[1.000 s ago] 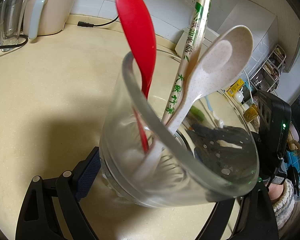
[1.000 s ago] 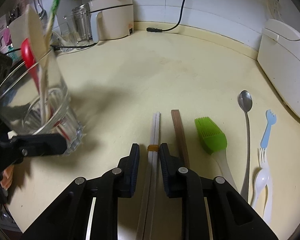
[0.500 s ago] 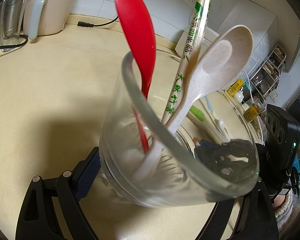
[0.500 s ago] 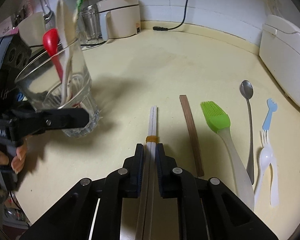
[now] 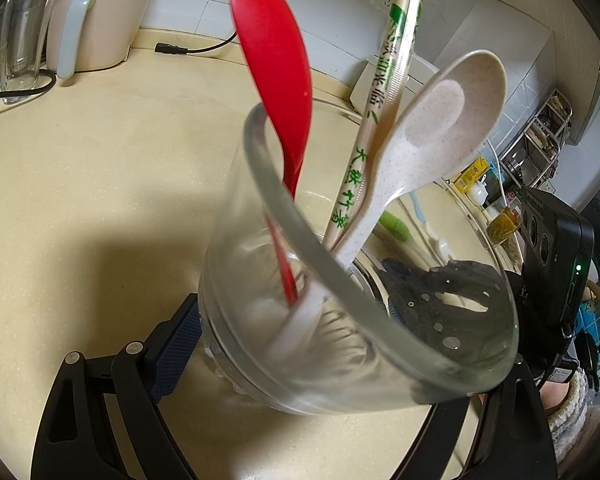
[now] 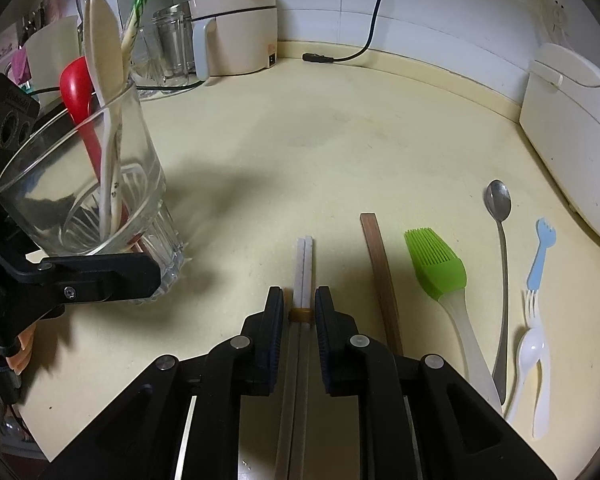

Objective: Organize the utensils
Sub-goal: 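Lift the white chopsticks with the right tool toward the held glass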

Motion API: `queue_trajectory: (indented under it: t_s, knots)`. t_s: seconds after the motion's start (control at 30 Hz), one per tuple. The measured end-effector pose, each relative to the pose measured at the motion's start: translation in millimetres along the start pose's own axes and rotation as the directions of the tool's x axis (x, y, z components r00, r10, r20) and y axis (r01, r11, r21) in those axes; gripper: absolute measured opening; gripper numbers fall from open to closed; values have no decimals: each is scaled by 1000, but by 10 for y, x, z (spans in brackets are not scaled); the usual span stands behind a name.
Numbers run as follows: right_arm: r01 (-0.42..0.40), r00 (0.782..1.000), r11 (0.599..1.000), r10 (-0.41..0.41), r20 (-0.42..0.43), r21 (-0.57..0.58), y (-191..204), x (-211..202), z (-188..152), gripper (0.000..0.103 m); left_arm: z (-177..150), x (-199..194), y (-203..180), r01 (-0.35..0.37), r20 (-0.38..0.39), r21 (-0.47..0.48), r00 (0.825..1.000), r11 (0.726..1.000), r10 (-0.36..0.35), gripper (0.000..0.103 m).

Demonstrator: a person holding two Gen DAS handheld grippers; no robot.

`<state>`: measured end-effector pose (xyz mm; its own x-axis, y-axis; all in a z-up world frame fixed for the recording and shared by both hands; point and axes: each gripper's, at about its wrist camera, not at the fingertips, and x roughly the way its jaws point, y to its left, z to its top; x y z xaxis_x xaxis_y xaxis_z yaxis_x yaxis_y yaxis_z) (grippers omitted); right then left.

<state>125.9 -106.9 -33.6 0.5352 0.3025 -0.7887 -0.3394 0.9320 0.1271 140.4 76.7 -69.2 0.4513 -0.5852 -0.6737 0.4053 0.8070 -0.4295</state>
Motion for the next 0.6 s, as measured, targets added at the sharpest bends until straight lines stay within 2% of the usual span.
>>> queue_trajectory:
  t_s: [0.03, 0.17, 0.27, 0.47, 0.6]
  knots:
    - [-5, 1000, 1000, 5, 2, 9, -14, -3, -3, 12, 0, 0, 2, 0, 0, 0, 1000, 1000, 0, 91]
    - [-79, 997, 994, 79, 8, 77, -120, 7, 6, 12, 0, 0, 0, 0, 0, 0, 1000, 1000, 0, 91]
    - [-97, 995, 990, 93, 41, 101, -135, -77, -21, 12, -1, 1, 0, 0, 0, 0, 1000, 1000, 0, 91]
    - [-138, 976, 983, 114, 183, 123, -119, -524, -37, 12, -3, 3, 1, -1, 0, 1, 1000, 1000, 1, 91]
    - [-134, 960, 983, 98, 262, 122, -99, -794, -40, 12, -3, 4, -2, -1, 0, 1, 1000, 1000, 1, 91]
